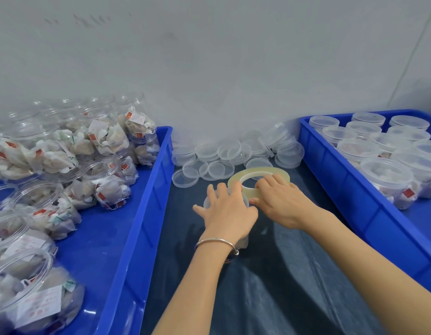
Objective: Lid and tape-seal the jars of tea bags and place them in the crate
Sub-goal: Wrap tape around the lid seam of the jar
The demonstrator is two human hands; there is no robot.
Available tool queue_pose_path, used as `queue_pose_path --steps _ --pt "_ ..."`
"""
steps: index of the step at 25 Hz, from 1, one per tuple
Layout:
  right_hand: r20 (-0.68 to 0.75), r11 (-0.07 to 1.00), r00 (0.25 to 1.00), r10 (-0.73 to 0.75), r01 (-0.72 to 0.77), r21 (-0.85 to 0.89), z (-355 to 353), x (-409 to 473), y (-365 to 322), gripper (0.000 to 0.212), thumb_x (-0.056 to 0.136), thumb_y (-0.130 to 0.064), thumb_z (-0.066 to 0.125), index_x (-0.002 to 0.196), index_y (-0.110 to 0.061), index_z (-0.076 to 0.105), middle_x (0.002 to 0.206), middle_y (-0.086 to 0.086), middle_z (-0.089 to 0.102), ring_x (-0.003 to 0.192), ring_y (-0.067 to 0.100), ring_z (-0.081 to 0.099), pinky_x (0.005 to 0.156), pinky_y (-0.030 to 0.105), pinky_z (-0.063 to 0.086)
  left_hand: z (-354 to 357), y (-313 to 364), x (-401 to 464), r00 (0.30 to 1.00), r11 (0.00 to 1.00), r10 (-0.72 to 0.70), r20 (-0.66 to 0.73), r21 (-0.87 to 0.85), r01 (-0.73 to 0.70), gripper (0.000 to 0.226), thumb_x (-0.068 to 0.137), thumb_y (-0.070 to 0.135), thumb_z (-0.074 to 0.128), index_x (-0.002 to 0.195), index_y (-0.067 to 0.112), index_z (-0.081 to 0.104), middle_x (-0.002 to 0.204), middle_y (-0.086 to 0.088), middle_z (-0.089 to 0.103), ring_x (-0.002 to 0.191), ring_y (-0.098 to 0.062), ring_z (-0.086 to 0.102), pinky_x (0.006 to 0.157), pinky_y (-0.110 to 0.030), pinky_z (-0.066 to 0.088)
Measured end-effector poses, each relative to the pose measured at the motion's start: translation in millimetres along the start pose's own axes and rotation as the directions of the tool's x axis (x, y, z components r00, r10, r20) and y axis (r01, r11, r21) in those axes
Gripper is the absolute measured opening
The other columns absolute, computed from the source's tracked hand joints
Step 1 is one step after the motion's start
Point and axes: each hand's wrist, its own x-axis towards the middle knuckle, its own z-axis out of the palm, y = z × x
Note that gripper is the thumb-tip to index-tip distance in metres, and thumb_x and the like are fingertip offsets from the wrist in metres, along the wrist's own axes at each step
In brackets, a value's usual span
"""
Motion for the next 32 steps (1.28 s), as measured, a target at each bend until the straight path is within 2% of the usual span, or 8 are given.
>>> queue_pose_path --steps 2,5,8,15,19,22,24,32 --pt "0.027 1.0 0.999 -0.021 0.022 -0.018 -4 0 1 0.039 0.1 -0.045 0.028 0.115 -0.012 0.043 0.118 0.0 0.039 0.111 0.018 0.034 0.091 0.044 0.041 10 6 -5 0.996 0.997 -0.008 -0.088 0.079 0.015 0.042 0.091 0.039 0.042 0.129 0.023 0.033 0.133 -0.003 0.037 0.137 -0.03 0.018 0.102 -0.062 0.024" --pt "0.053 0.997 0.996 -0.065 0.067 -0.029 -11 1 5 0.035 0.101 -0.038 0.03 0.121 -0.011 0.041 0.12 0.0 0.037 0.114 0.018 0.033 0.093 0.044 0.04 21 3 -9 0.957 0.988 0.068 -0.283 0.151 -0.025 0.041 0.092 0.049 0.037 0.126 0.025 0.038 0.125 0.001 0.046 0.127 -0.024 0.034 0.095 -0.046 0.033" --pt "0.063 0.996 0.994 -0.086 0.087 -0.007 -13 1 10 0.038 0.101 -0.042 0.031 0.123 -0.014 0.042 0.122 -0.001 0.039 0.115 0.015 0.033 0.096 0.042 0.038 25 -6 -4 0.926 0.985 0.134 -0.354 0.154 -0.083 0.04 0.089 0.05 0.042 0.121 0.026 0.044 0.116 0.003 0.051 0.115 -0.021 0.043 0.085 -0.037 0.035" --pt "-0.032 0.999 0.999 -0.038 0.037 -0.019 -8 -7 12 0.04 0.097 -0.05 0.033 0.119 -0.02 0.048 0.124 -0.007 0.046 0.117 0.013 0.035 0.094 0.041 0.038 24 -14 2 0.901 0.976 0.213 -0.377 0.125 -0.178 0.037 0.085 0.051 0.049 0.115 0.029 0.05 0.108 0.008 0.054 0.108 -0.018 0.048 0.077 -0.033 0.032" --pt "-0.112 0.989 0.984 0.138 -0.142 -0.033 -2 -13 -4 0.04 0.098 -0.049 0.032 0.118 -0.019 0.05 0.122 -0.005 0.048 0.12 0.016 0.036 0.089 0.044 0.036 19 -12 15 0.925 0.981 0.191 -0.328 0.1 -0.167 0.036 0.085 0.051 0.051 0.112 0.028 0.048 0.11 0.007 0.054 0.11 -0.018 0.046 0.081 -0.036 0.033" --pt "-0.28 0.95 0.936 0.213 -0.266 -0.166 -4 -13 -22 0.031 0.096 -0.038 0.044 0.103 -0.011 0.057 0.106 0.005 0.054 0.108 0.025 0.043 0.083 0.048 0.035 12 -8 28 0.942 0.981 0.191 -0.277 0.079 -0.176 0.036 0.085 0.05 0.052 0.111 0.025 0.048 0.114 0.004 0.054 0.112 -0.022 0.046 0.083 -0.039 0.039" --pt "-0.382 0.944 0.893 0.238 -0.305 -0.127 -5 -11 -33 0.026 0.091 -0.03 0.053 0.092 -0.005 0.06 0.096 0.01 0.056 0.1 0.029 0.048 0.082 0.052 0.036 7 -12 34 0.943 0.979 0.202 -0.263 0.038 -0.2 0.033 0.085 0.048 0.053 0.109 0.024 0.05 0.113 0.003 0.055 0.112 -0.023 0.047 0.084 -0.04 0.043" --pt "-0.332 0.902 0.852 0.404 -0.432 -0.011 -6 -18 -59 0.03 0.099 -0.029 0.036 0.105 -0.006 0.053 0.104 0.011 0.046 0.107 0.027 0.037 0.092 0.052 0.032 -6 -32 43 0.908 0.92 0.349 -0.232 -0.102 -0.379 0.026 0.082 0.044 0.06 0.101 0.027 0.056 0.106 0.01 0.06 0.102 -0.017 0.052 0.076 -0.033 0.044"
